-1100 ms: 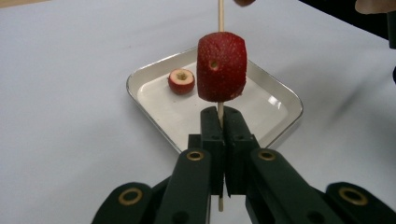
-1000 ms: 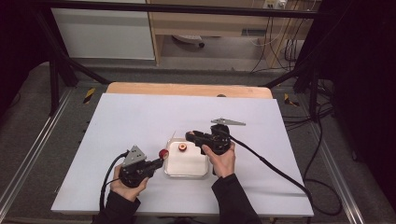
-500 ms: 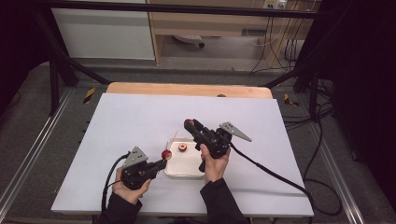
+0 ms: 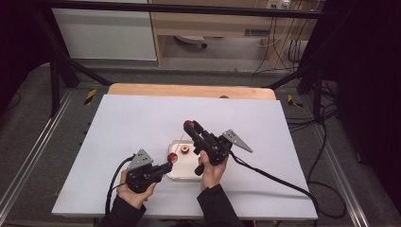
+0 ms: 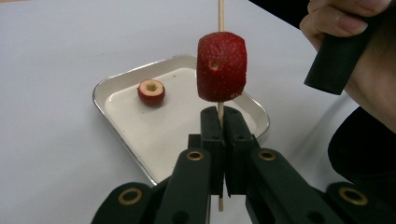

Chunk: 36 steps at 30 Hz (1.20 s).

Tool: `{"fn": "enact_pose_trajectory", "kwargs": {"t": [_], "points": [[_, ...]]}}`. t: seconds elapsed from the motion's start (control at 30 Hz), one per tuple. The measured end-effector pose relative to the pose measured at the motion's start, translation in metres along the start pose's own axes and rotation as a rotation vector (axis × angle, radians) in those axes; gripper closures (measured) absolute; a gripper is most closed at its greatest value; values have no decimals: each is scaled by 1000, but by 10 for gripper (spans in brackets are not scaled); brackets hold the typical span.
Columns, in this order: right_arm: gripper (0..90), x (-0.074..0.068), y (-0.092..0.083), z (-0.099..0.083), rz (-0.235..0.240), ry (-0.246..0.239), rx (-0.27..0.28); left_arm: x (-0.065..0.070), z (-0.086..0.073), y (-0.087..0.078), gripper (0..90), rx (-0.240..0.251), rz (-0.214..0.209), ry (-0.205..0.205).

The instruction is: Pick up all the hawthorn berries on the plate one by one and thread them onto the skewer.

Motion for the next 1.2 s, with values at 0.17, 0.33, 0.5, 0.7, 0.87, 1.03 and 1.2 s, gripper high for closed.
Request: {"fn": "enact_pose_trajectory", "kwargs": {"t": [0.17,0.33,0.5,0.7,0.87,1.03,1.2], "points": [[611,0,0,-2,8,4,-3,1,1,1,882,2,-2,-1],[611,-1,0,-4,17,2,-6,1,1,2,882,-1,-6,-2],[611,-2,0,-5,29,0,-5,1,0,2,882,-2,-6,-6],[611,-3,-1,-5,34,-4,-4,0,1,1,882,0,0,0],[611,-2,-1,-6,32,-5,-11,0,1,2,882,-2,-2,-2],[611,-2,0,-10,32,-3,-22,0,1,2,882,0,-1,-7],[612,-2,-1,-16,35,-12,-38,-1,1,2,882,5,-1,-24]]}}
Point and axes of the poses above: each handheld gripper's, and its own axes: y roughly forward along the jaws, z roughly out of its top, x roughly to its right, the point moved 9 cm from there along y, roughly forward along the jaws, and after that the axes turned 12 degrees about -z, right-handed, at the moved point
